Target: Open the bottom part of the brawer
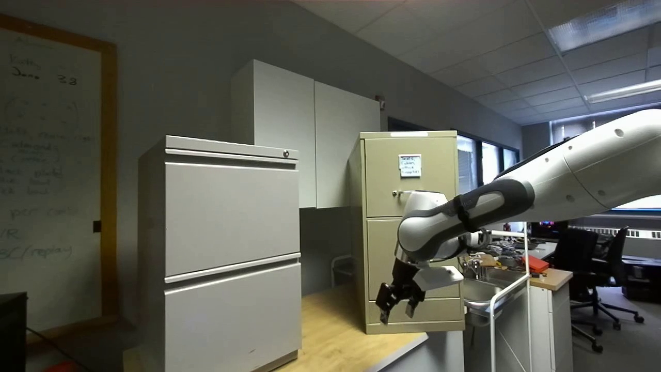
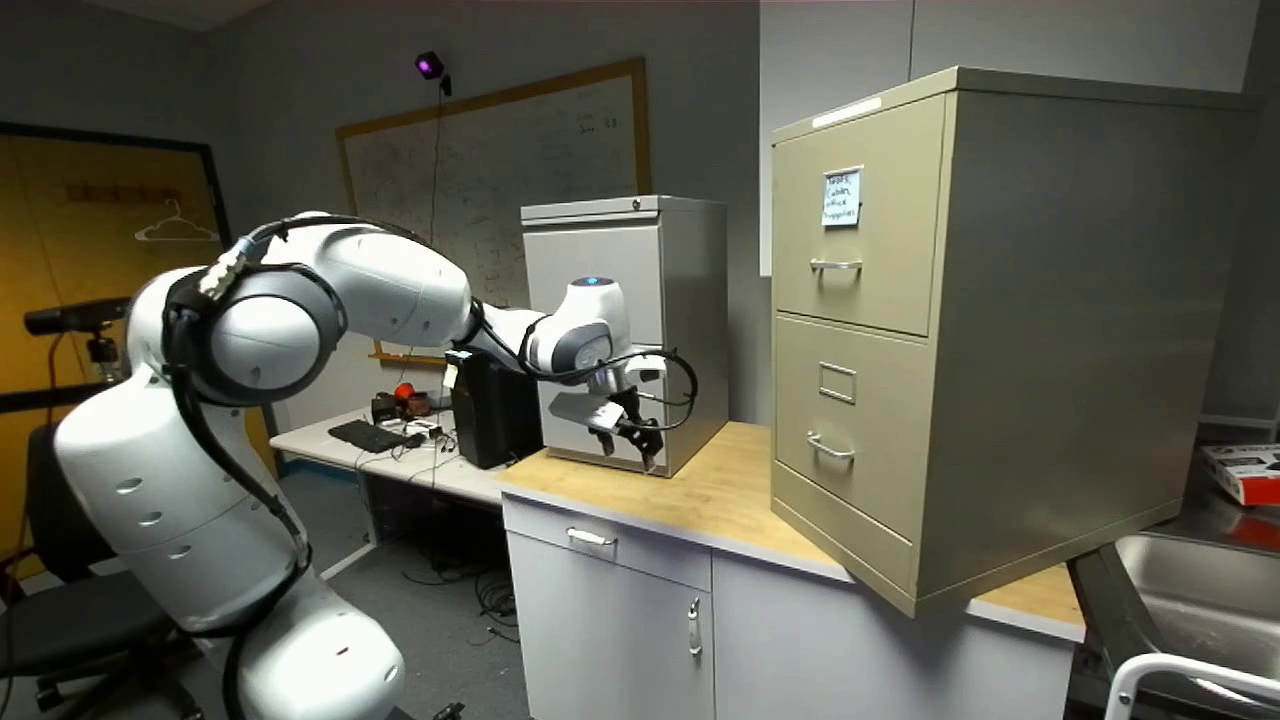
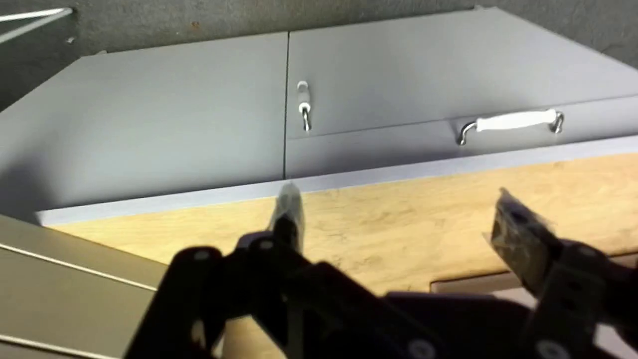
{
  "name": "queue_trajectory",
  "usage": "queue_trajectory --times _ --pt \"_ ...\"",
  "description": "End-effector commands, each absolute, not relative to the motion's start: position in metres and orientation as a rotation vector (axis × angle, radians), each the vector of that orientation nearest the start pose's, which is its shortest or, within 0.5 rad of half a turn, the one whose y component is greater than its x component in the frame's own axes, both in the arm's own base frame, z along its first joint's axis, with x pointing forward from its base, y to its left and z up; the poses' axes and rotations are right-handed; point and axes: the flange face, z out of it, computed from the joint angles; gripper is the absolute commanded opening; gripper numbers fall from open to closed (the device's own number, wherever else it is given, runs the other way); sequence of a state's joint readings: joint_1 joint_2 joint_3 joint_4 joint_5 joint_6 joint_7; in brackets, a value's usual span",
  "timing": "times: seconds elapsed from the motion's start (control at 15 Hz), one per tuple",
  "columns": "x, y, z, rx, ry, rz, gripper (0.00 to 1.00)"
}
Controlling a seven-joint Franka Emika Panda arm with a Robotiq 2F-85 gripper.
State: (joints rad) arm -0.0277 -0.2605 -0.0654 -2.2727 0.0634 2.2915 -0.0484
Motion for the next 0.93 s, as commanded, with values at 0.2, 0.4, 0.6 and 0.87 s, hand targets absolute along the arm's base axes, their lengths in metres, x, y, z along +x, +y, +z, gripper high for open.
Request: queue_trajectory --times 0.2,0.4,0.6,0.87 --pt "0.488 -0.135 0.522 -2.9 0.462 -0.683 1.0" --pt "0.479 -0.176 0.538 -2.758 0.631 -0.761 1.0" --pt "0.47 -0.214 0.549 -2.576 0.75 -0.885 1.0" --pt "0.467 -0.256 0.56 -2.362 0.818 -1.065 1.0"
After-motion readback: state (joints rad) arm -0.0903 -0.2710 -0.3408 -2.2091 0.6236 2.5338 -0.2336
